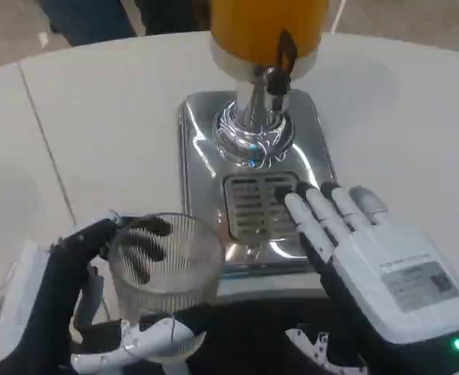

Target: Grasp the cup under the faucet to collect the drink, then remove the cup.

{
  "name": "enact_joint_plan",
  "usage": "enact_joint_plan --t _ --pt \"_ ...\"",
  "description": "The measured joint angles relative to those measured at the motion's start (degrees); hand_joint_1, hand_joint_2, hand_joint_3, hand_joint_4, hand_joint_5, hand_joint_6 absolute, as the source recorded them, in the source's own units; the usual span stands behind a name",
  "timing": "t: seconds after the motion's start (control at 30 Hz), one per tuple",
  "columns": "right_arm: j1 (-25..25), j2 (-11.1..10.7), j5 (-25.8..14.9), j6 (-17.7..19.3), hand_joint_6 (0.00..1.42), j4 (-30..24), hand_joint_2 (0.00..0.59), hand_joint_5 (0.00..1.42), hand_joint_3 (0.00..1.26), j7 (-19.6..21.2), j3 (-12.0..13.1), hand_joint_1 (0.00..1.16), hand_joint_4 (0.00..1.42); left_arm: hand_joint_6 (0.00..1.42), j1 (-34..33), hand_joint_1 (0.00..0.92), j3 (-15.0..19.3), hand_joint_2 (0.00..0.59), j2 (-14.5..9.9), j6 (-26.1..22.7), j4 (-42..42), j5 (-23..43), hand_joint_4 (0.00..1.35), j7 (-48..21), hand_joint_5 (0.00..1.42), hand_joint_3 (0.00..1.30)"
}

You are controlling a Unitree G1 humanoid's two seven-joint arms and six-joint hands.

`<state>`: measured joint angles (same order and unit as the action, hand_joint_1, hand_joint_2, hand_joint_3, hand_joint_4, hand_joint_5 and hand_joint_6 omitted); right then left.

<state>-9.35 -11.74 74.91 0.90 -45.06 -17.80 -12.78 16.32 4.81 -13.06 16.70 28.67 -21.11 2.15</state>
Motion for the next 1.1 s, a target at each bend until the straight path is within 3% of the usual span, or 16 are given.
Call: enact_joint_plan --t 0.3,0.47,0.87,1.1 --pt "-0.4 0.3 0.2 0.2 0.0 -0.2 0.399 0.0 0.0 0.0 0.0 0.62 0.0 1.42 0.9 0.66 -0.4 0.035 1.2 0.0 0.9 -0.9 1.16 0.0 1.42 1.23" --pt "-0.5 2.0 1.4 -0.9 0.0 -0.1 0.398 0.0 0.0 0.0 0.8 0.62 0.0 1.42 0.0 0.66 -0.5 0.035 1.4 0.0 0.5 -1.0 1.16 0.0 1.42 1.22" --pt "-2.1 3.6 3.1 -1.4 0.0 -0.8 0.402 0.0 0.0 -0.2 1.0 0.63 0.0 1.42 -19.8 0.66 -5.5 0.04 6.9 -1.7 -18.5 -6.6 1.15 7.6 1.42 1.22" --pt "-1.3 4.1 3.4 -1.9 0.0 -2.8 0.402 0.0 0.0 -4.0 2.9 0.63 0.0 1.42 -30.9 0.66 -10.2 0.04 10.4 -1.4 -34.0 -7.9 1.15 13.5 1.42 1.22"
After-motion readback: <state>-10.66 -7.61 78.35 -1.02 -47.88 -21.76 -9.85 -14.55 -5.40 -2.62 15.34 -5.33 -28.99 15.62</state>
